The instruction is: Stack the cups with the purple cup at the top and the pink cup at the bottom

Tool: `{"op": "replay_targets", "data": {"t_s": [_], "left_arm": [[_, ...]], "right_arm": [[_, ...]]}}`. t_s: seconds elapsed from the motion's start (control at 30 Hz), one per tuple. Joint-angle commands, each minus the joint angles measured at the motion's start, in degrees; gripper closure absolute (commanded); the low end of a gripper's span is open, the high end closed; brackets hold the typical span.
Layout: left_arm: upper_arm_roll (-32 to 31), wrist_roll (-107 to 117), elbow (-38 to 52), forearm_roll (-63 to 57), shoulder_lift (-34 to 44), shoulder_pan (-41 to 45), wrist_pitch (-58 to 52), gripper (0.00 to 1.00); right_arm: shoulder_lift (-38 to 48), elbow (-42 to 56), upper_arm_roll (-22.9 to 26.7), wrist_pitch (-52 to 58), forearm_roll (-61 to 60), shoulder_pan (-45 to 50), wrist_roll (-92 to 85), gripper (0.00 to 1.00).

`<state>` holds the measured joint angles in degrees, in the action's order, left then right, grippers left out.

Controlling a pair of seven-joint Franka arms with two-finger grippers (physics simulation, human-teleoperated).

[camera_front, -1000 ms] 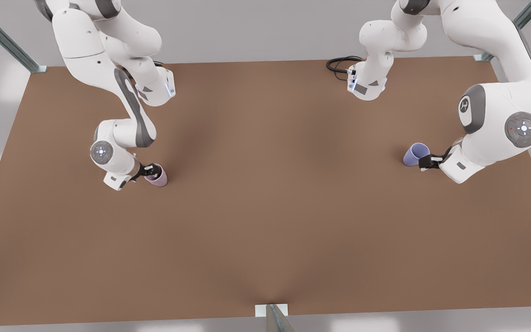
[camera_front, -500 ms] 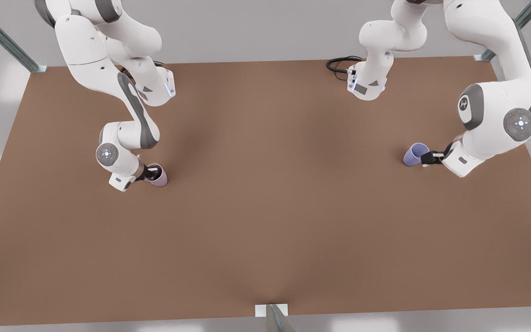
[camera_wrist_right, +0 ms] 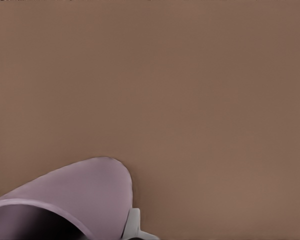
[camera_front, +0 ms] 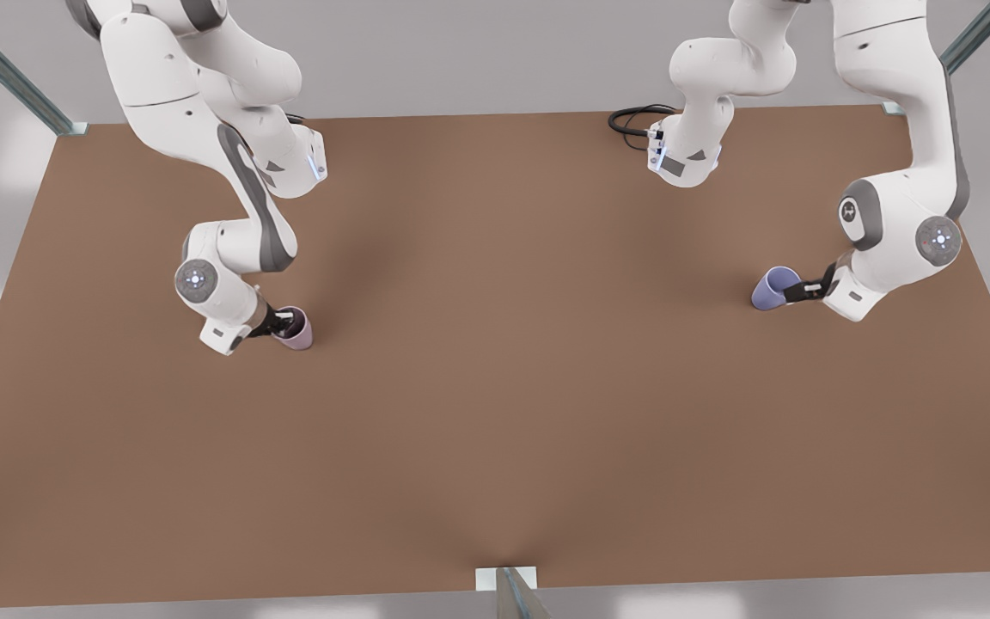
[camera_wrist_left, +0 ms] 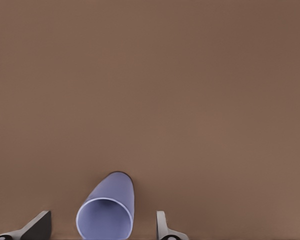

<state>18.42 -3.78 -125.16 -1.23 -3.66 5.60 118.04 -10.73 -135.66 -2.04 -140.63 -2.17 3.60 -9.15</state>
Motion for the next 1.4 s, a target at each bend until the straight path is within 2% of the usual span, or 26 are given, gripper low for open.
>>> {"op": "replay_targets", "data": {"t_s": [0.0,0.1,0.17,0.33,0.43,0.57,0.67,0.7,0.77,0.8,0.83,0.9,0.97,1.0,1.2,1.37], "left_arm": [[0.12,0.0,-0.44,0.0,-0.12,0.47,0.09,0.0],[1.79,0.0,-2.72,0.0,-0.56,0.47,2.63,0.0],[2.76,0.0,-3.43,0.0,-0.91,0.47,2.9,0.0],[5.66,0.0,-5.98,0.0,-2.05,0.47,2.99,0.0],[7.15,-0.09,-9.58,0.0,-2.49,0.47,7.65,0.0],[8.47,-0.09,-11.25,0.0,-3.46,0.38,10.11,0.0],[8.38,0.0,-11.34,0.36,-4.78,0.47,11.69,0.0],[8.38,0.0,-11.34,0.44,-5.22,0.38,12.04,0.05],[8.38,0.0,-11.25,0.62,-5.92,0.38,12.04,0.39],[8.38,0.0,-11.25,3.17,-6.1,0.38,12.13,0.52],[8.38,0.0,-11.34,3.26,-6.27,0.38,12.13,0.54],[8.38,0.0,-11.34,3.34,-6.8,0.38,12.39,0.6],[8.3,0.0,-11.25,3.52,-7.06,0.38,12.48,0.66],[8.3,0.0,-11.34,3.52,-7.32,0.47,12.48,0.66],[8.12,0.09,-11.25,4.4,-7.77,0.47,12.57,0.78],[8.12,0.17,-11.25,5.45,-7.68,0.47,12.22,0.79]], "right_arm": [[0.1,0.13,-0.16,0.53,0.5,0.18,0.8,0.79],[0.8,2.5,-3.67,2.2,-0.55,0.79,7.12,0.79],[0.71,4.61,-7.1,3.43,-5.91,2.98,12.05,0.79],[-3.95,14.81,-7.28,4.57,-8.11,20.47,38.67,0.79],[-13.34,28.25,-7.1,4.66,-8.11,30.14,54.06,0.79],[-26.27,45.04,-7.02,5.89,-7.49,37.44,68.12,0.79],[-27.59,45.31,-6.93,5.54,-7.32,38.32,68.57,0.79],[-27.68,45.31,-6.75,5.45,-7.49,38.32,68.56,0.79],[-28.64,46.27,-6.67,5.37,-7.67,38.67,70.5,0.24],[-29.0,46.54,-6.23,5.28,-7.58,39.2,71.11,0.14],[-29.08,46.54,-6.23,5.28,-7.49,39.2,71.03,0.13],[-29.0,46.54,-5.96,5.28,-7.49,39.29,71.03,0.03],[-28.91,46.36,-5.79,5.36,-7.49,39.37,70.76,0.03],[-28.91,46.36,-4.12,5.37,-7.58,40.6,70.68,0.03],[-28.91,46.1,-3.94,5.37,-7.32,40.87,70.59,0.03],[-28.56,45.92,-3.94,5.36,-7.23,41.13,70.76,0.03]]}}
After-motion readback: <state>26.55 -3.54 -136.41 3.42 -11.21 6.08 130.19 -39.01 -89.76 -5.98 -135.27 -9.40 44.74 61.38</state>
